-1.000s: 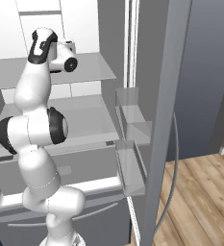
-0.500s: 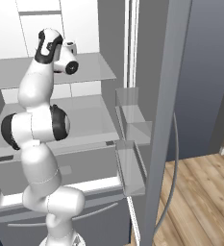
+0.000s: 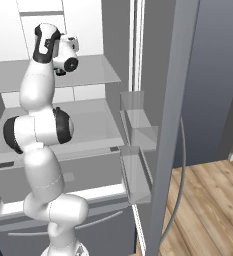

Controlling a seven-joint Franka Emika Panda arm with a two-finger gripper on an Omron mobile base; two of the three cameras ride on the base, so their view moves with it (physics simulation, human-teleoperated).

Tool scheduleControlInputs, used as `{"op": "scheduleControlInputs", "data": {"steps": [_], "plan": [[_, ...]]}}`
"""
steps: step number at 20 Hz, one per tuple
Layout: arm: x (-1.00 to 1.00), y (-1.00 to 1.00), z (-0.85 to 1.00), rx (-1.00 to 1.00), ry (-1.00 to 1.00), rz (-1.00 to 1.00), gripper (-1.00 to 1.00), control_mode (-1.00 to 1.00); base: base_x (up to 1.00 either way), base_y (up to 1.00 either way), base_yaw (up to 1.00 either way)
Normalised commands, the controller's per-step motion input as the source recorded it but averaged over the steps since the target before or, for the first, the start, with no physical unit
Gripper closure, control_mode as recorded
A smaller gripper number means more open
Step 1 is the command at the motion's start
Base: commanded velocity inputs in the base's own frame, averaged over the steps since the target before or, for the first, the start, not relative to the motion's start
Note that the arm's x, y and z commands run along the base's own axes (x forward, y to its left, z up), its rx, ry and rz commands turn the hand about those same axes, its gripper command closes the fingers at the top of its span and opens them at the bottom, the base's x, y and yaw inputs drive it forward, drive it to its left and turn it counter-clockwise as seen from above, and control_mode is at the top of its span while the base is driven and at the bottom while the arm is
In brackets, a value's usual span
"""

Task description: Place the liquor and beer on the top shelf of the fridge to keep them out of children's reach, and place the tangerine on lower shelves for easy access.

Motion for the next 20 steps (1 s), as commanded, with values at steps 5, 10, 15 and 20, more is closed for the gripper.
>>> {"op": "scheduleControlInputs", "data": {"steps": [5,10,15,20], "plan": [[-0.05,-0.09,0.09,0.00,0.01,-0.08,-1.00,-1.00,0.00,0.00,0.00],[-0.11,-0.24,-0.11,-0.04,0.06,-0.14,-1.00,-1.00,0.00,0.00,0.00],[-0.28,-0.40,0.00,-0.01,0.06,-0.13,-1.00,-1.00,0.00,0.00,0.00],[-0.63,-0.45,0.01,0.00,0.08,-0.10,-1.00,-1.00,0.00,0.00,0.00]]}}
